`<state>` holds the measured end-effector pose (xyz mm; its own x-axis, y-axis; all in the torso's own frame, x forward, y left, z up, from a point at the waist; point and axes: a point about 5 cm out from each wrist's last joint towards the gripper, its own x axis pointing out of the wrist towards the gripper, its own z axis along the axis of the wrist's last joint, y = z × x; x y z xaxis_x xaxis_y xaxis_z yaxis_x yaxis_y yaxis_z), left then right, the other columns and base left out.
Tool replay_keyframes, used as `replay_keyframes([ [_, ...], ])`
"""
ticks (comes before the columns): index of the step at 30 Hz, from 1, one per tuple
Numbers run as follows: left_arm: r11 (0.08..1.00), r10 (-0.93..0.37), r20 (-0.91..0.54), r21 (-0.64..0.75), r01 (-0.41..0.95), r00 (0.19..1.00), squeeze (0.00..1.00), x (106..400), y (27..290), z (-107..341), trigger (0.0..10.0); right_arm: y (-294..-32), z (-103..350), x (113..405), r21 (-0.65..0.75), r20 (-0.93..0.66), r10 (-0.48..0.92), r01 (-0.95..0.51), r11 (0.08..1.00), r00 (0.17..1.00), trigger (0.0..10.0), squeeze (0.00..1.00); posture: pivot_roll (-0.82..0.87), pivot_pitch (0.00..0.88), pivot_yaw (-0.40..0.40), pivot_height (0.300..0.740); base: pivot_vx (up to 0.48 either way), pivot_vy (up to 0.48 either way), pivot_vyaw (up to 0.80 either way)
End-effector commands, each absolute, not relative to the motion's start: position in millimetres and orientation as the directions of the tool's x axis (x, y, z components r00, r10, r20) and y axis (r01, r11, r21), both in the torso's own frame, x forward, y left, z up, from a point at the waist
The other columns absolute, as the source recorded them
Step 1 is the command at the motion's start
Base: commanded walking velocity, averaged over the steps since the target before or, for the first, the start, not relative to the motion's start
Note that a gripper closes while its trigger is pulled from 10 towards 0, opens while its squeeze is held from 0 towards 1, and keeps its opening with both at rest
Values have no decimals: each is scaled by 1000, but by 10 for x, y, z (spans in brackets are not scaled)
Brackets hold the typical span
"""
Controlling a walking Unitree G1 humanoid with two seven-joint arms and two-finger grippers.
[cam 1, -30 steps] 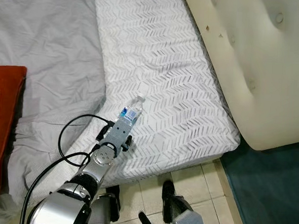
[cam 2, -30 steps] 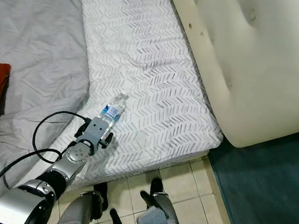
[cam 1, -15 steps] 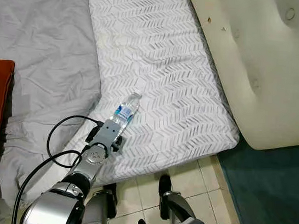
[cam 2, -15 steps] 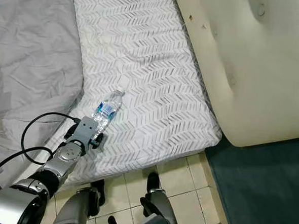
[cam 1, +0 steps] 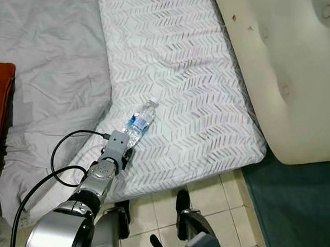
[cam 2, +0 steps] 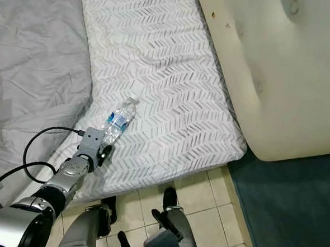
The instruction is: Clean up the room
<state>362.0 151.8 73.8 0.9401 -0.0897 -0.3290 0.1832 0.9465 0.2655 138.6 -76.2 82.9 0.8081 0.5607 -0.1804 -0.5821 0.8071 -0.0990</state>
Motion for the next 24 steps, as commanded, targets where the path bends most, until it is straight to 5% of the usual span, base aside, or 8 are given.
replay_keyframes([
  [1, 942, -111, -376, 255, 218, 920, 0, 3518, 1520, 583, 0, -764, 700, 1310, -64, -242, 562, -591, 804, 791, 10000, 0, -378, 676, -35, 740, 0, 0, 0],
  [10, 928, -169, -275, 280, 247, 946, 0, 3449, 1718, 611, 0, -914, 599, 1386, -37, -262, 574, -603, 797, 776, 10000, 0, -241, 485, 31, 740, 0, 0, 0],
  [13, 930, -269, -135, 220, 294, 954, 0, 3416, 1716, 742, 0, -1089, 592, 1809, -40, -195, 491, -507, 861, 849, 10000, 0, -112, 328, 65, 740, 0, 0, 0],
  [16, 928, -294, -90, 209, 307, 951, 0, 3402, 1694, 793, 0, -1123, 598, 1933, -41, -177, 468, -482, 875, 866, 10000, 0, -103, 316, 68, 740, 0, 0, 0],
  [17, 932, -323, -19, 170, 321, 946, 0, 3342, 1606, 856, 0, -1173, 633, 2195, -41, -137, 428, -437, 899, 893, 10000, 0, -45, 194, 75, 740, 0, 0, 0],
  [19, 932, -329, -7, 160, 326, 944, 0, 3324, 1572, 859, 0, -1188, 643, 2273, -40, -127, 416, -424, 905, 900, 10000, 0, -45, 194, 75, 740, 0, 0, 0],
  [24, 959, -272, 79, 103, 264, 959, 0, 3024, 1436, 821, 0, -1359, 751, 2644, -27, -73, 342, -345, 938, 937, 10000, 0, 35, 28, 39, 740, 0, 0, 0],
])
